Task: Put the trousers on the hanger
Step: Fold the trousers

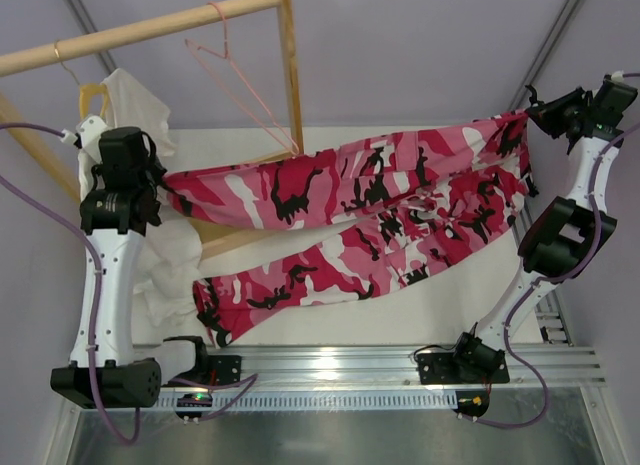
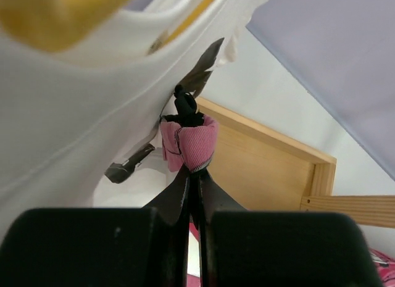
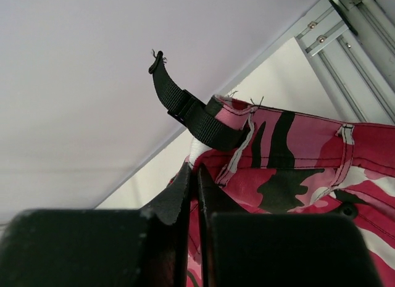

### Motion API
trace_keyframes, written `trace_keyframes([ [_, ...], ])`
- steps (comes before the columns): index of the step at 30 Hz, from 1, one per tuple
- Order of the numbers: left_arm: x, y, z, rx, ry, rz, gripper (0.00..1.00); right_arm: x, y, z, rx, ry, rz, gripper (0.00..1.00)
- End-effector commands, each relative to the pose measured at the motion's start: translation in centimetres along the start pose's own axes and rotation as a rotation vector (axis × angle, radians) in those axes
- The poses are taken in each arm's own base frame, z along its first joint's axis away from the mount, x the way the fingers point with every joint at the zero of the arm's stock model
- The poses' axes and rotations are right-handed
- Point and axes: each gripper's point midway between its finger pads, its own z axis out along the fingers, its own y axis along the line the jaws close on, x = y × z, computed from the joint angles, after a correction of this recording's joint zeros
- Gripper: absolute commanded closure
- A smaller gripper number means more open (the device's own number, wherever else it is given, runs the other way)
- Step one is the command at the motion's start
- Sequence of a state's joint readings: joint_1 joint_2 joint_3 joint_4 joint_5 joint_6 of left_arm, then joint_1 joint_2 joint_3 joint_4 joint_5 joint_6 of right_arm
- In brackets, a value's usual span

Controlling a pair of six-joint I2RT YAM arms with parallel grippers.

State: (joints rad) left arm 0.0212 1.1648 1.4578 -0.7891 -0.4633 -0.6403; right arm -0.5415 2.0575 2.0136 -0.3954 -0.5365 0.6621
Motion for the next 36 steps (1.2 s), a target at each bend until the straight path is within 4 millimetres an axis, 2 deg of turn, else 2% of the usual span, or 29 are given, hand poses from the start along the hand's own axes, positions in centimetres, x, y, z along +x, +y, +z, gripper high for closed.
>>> trace_keyframes([
  [1,-4.5,1.5,-1.5,-0.065,-0.141,-0.008,1.0,-7.0,2.3,-3.0,-0.085,-0.205,-0.043,0.96],
  [9,-6.4,3.8,-1.0,-0.146,-0.172,-0.012,1.0,-7.1,0.6,-1.9,-0.069,-0.202,-0.034,0.96],
  [14,-6.9,3.3,-1.0,-0.123,-0.169,-0.002,1.0,-6.8,0.0,-1.4,-0.077,-0.198,-0.036,0.96],
  [21,-7.3,4.3,-1.4,-0.159,-0.198,0.008,1.0,-6.2,-1.1,-0.8,-0.067,-0.186,-0.032,0.96],
  [25,-5.9,2.9,-1.3,-0.074,-0.138,-0.003,1.0,-6.3,-0.8,-1.0,-0.079,-0.185,-0.024,0.96],
  [27,-5.1,2.5,-1.4,-0.036,-0.104,-0.003,1.0,-5.9,-0.2,-1.4,-0.097,-0.178,-0.018,0.96],
  [28,-4.5,1.9,-1.5,0.001,-0.081,-0.002,1.0,-5.3,-0.6,-1.4,-0.09,-0.166,-0.008,0.96],
  [31,-2.8,1.9,-1.5,0.026,-0.036,-0.001,1.0,-5.0,0.0,-2.3,-0.096,-0.172,-0.018,0.96],
  [32,-2.4,1.8,-1.6,0.038,-0.024,0.001,1.0,-4.3,-0.5,-2.1,-0.088,-0.16,-0.007,0.96],
  [34,-1.2,2.0,-1.6,0.051,0.003,0.009,1.0,-3.8,-0.1,-2.5,-0.095,-0.153,0.005,0.96],
  [36,0.2,1.0,-1.8,0.123,0.052,-0.002,1.0,-2.3,0.1,-2.1,-0.101,-0.129,0.009,0.96],
])
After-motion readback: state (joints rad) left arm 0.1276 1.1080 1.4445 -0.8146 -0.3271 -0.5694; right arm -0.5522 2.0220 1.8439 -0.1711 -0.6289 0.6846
